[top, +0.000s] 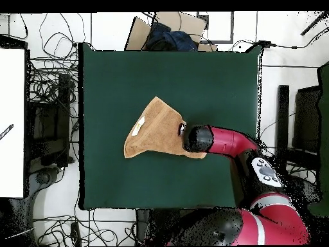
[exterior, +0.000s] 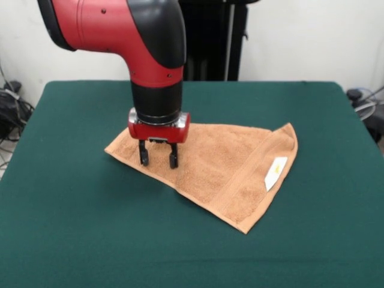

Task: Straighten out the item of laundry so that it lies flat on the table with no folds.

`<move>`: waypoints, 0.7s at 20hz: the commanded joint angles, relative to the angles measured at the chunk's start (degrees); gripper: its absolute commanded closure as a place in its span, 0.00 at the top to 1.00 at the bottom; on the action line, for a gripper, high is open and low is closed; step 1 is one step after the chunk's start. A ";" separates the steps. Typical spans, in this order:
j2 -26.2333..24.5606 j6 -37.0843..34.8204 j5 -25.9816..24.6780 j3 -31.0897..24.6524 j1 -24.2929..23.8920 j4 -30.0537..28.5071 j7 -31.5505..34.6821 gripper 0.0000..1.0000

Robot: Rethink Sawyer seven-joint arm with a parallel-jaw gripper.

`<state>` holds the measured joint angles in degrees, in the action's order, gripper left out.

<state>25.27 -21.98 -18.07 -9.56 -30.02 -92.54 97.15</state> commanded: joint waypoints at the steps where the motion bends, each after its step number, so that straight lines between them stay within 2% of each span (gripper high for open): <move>1: -2.62 3.05 -4.33 1.69 2.35 1.91 3.61 1.00; 4: -3.22 4.79 -4.59 1.98 2.07 0.81 4.32 1.00; 14: -3.26 4.30 -4.22 1.35 1.82 0.33 4.22 1.00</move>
<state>24.27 -20.43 -19.02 -9.23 -29.47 -92.28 97.15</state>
